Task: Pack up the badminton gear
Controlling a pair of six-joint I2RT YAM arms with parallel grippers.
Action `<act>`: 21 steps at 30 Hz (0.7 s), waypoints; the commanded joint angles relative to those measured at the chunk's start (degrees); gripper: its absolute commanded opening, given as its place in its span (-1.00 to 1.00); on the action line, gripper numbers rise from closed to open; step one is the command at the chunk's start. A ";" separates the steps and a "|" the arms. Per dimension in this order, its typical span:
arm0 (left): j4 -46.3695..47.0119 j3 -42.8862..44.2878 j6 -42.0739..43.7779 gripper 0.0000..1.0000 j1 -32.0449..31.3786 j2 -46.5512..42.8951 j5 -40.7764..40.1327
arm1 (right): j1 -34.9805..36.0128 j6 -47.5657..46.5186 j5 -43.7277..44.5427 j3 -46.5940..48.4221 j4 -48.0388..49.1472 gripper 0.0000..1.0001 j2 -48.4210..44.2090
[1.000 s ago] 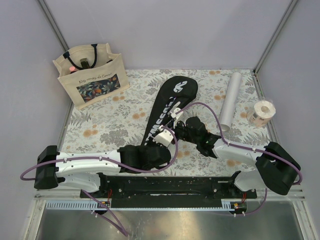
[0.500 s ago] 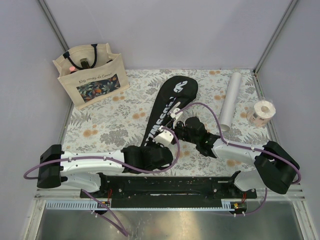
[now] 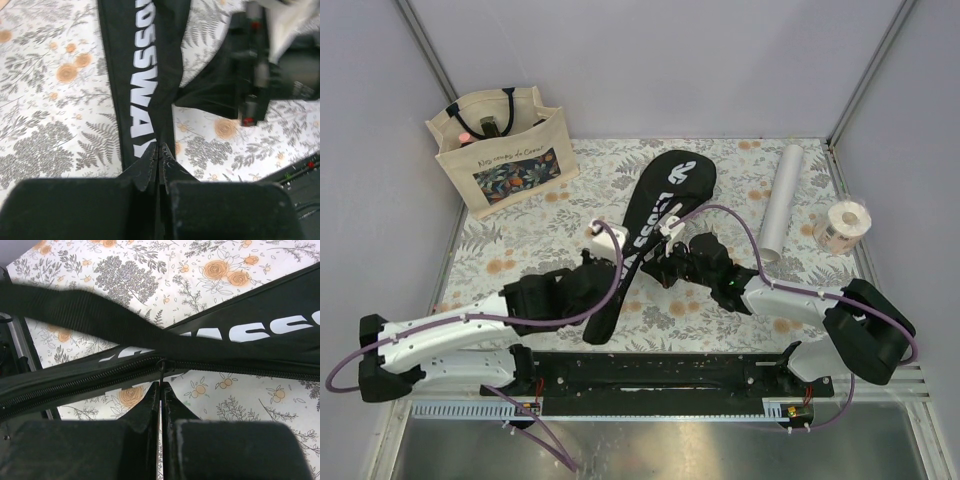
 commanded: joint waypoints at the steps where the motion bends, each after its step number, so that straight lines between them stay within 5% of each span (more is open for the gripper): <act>1: 0.77 -1.20 -0.46 -1.00 9.96 -2.97 8.56 | -0.33 -0.59 -1.68 2.22 5.11 -1.00 -1.63; 4: -0.29 -3.40 -2.66 -0.94 18.85 -3.15 15.16 | -0.33 0.11 -2.47 1.96 5.90 -1.00 -2.86; 9: -3.09 -3.76 -5.47 -0.16 22.12 -1.49 23.08 | -0.33 1.34 -3.53 3.62 5.56 -1.00 -3.66; 15: -12.68 -3.14 -10.83 0.01 22.12 -6.29 22.82 | -2.34 3.97 -2.30 6.26 3.01 -1.00 -4.62; 21: -7.59 -8.41 -2.06 0.13 22.12 -20.62 29.85 | -6.39 6.53 -1.77 8.46 1.07 -1.00 -4.45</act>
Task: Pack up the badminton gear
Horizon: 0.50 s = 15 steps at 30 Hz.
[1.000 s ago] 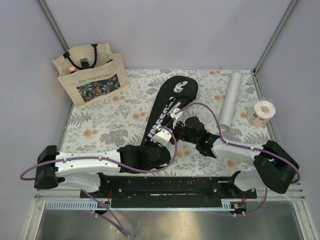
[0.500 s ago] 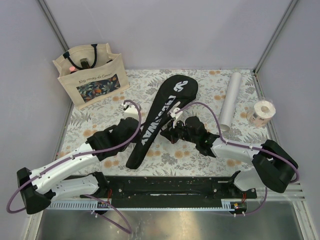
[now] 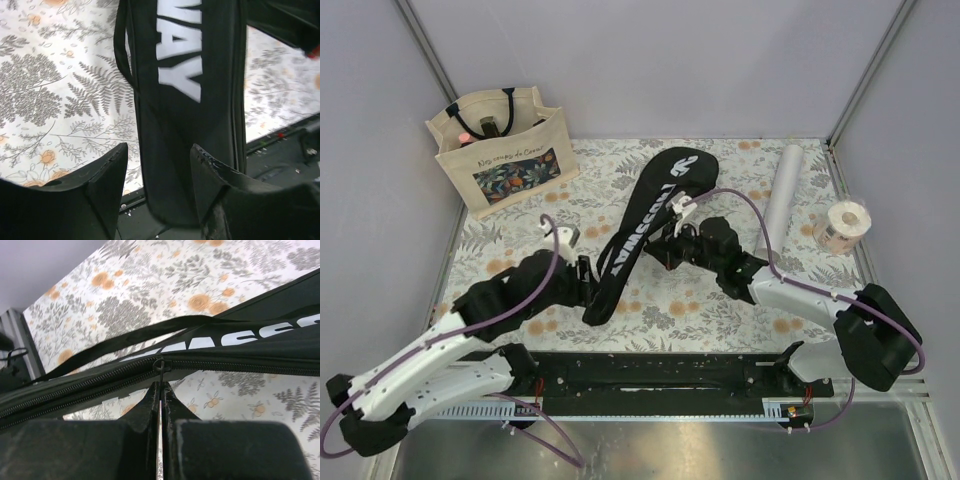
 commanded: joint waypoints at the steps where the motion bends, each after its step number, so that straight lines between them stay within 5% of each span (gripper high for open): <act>1: 3.87 -3.37 6.60 0.14 0.16 -9.73 6.25 | -2.79 2.62 0.00 5.34 2.58 -1.00 -1.93; 8: 14.76 -11.54 22.85 0.16 -0.02 -21.95 13.99 | -5.34 2.88 -0.62 9.12 0.21 -1.00 -0.62; 15: 19.16 -12.60 31.39 0.29 -0.02 -19.77 17.57 | -6.65 3.32 -0.97 12.72 -1.73 -1.00 1.49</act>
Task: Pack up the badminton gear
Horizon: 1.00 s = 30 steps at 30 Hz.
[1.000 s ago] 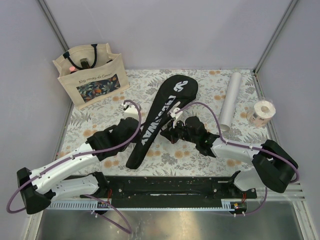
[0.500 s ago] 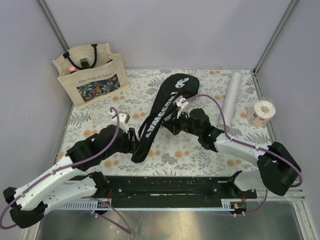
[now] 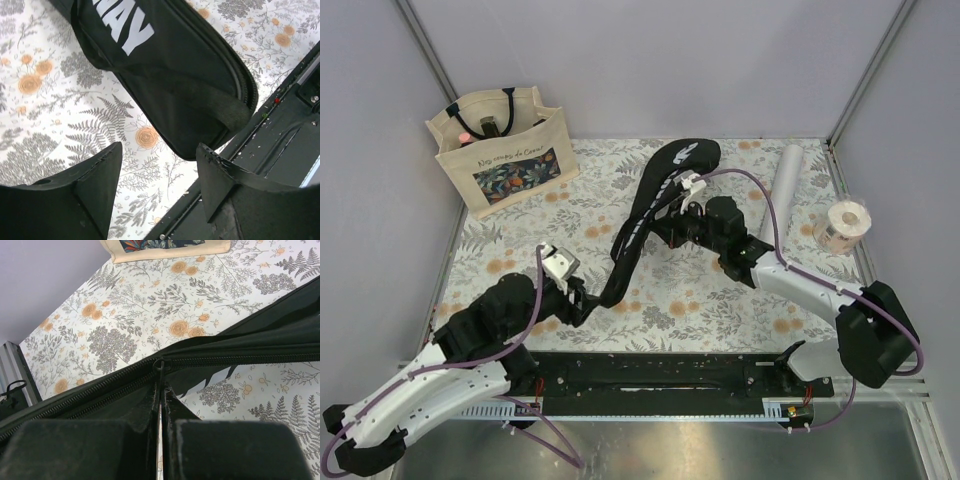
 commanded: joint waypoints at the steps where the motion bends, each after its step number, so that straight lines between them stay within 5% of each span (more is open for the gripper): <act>1: 7.60 -0.45 8.56 0.30 0.07 1.94 5.05 | -1.23 1.31 -1.01 5.75 2.44 -1.00 1.06; 14: 4.96 1.04 15.77 0.36 -0.02 1.41 6.10 | -2.99 2.28 -0.48 11.03 0.59 -1.00 6.16; 22: 9.63 0.16 19.28 0.35 0.07 5.97 -1.10 | -2.91 3.33 -1.80 10.24 2.00 -1.00 5.72; 30: 10.94 -0.01 18.85 0.32 -0.11 8.36 5.75 | -2.91 4.39 -1.45 10.32 2.53 -1.00 5.37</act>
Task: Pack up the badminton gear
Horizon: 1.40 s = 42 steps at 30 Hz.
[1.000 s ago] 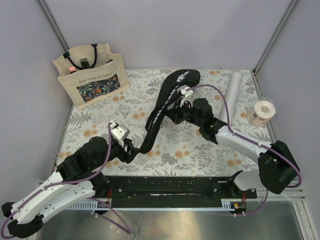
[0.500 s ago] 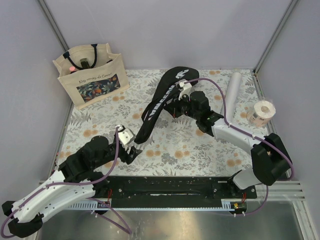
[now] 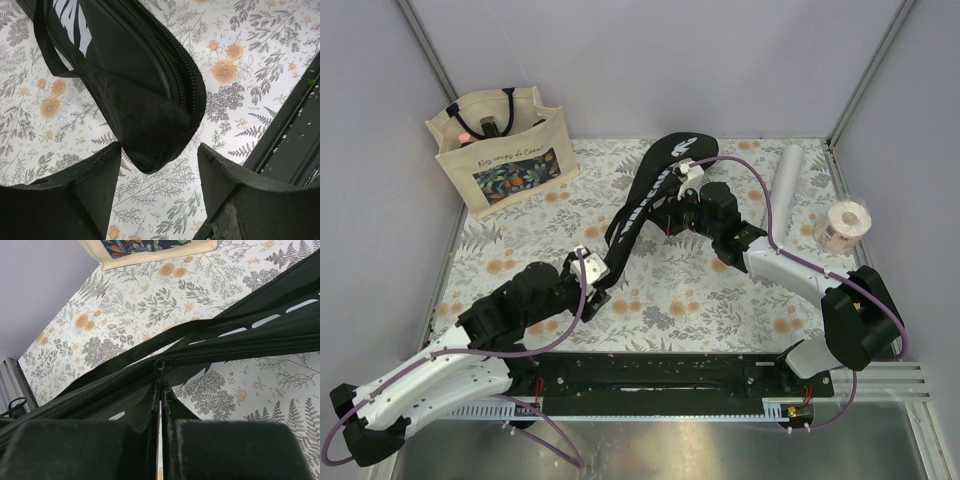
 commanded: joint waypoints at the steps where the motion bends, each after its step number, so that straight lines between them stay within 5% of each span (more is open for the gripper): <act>1: 4.93 0.19 0.77 0.32 -0.11 -2.35 2.84 | -0.39 1.24 -1.08 2.94 5.92 -1.00 -1.17; 5: 5.11 0.53 0.51 0.17 -0.02 -1.39 1.52 | -0.31 2.38 -1.61 2.15 7.23 -1.00 -1.52; 9: 5.72 1.59 0.59 -0.55 -0.02 1.33 1.78 | -0.31 4.49 -3.19 1.44 8.55 -1.00 -1.96; 13: 7.39 1.50 0.16 -1.00 -0.19 0.99 1.52 | -0.31 7.13 -3.98 0.92 9.35 -1.00 -2.75; 21: 10.82 0.80 -1.42 -1.00 -0.28 1.59 -0.76 | 3.11 5.30 -11.45 -0.23 5.68 -1.00 -4.06; 29: 11.35 1.50 -2.39 -1.00 -0.46 3.53 -3.04 | 10.32 -4.55 -9.26 -1.02 -6.63 -1.00 -10.56; 42: 12.05 3.35 -6.17 -1.00 -0.46 7.40 -5.33 | 21.84 -7.11 -4.51 -2.16 -14.39 -1.00 -13.83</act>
